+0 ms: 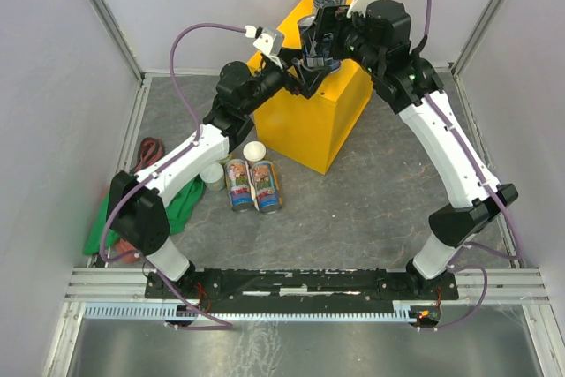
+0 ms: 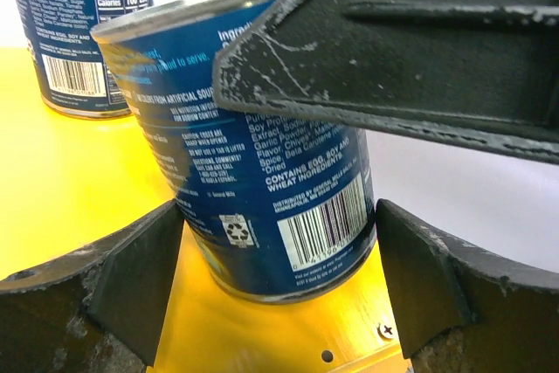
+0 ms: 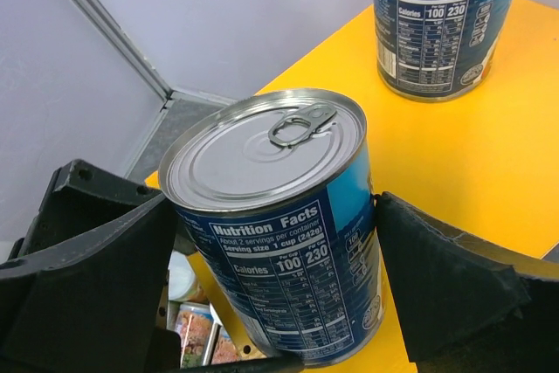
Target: Place and organize the canned foods onto the counter
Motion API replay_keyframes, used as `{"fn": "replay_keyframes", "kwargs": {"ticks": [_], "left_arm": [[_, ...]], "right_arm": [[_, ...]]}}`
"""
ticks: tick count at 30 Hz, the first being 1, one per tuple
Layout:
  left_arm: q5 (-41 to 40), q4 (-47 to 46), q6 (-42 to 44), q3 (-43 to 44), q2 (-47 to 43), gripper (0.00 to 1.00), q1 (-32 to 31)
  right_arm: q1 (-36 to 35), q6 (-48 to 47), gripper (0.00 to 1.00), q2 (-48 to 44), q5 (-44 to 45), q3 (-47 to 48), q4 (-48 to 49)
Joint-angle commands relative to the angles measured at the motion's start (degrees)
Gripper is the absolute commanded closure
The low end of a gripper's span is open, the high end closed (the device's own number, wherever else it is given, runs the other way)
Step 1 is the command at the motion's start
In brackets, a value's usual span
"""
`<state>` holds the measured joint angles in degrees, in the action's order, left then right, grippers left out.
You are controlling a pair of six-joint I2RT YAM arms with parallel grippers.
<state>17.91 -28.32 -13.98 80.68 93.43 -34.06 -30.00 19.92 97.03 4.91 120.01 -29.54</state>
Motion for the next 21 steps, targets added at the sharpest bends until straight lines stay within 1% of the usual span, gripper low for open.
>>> {"fn": "replay_keyframes", "kwargs": {"ticks": [1, 10, 18, 21], "left_arm": [[8.13, 3.83, 0.44, -1.07, -2.63, 0.08, -3.92], [6.72, 3.56, 0.19, -1.7, -2.83, 0.09, -3.9], [6.63, 2.28, -1.14, -2.77, -2.9, 0.09, -3.9], [6.68, 2.2, -1.31, -3.73, -3.75, 0.09, -3.92]], "right_arm": [[0.04, -0.73, 0.01, 0.59, 3.18, -2.68, -0.77], [0.09, -1.2, 0.0, -8.66, 3.71, -15.78, 3.6], [0.07, -1.47, 0.01, -11.46, 3.66, -19.53, 4.11], [0.07, -1.79, 0.01, -11.19, 4.12, -19.19, 3.91]]}}
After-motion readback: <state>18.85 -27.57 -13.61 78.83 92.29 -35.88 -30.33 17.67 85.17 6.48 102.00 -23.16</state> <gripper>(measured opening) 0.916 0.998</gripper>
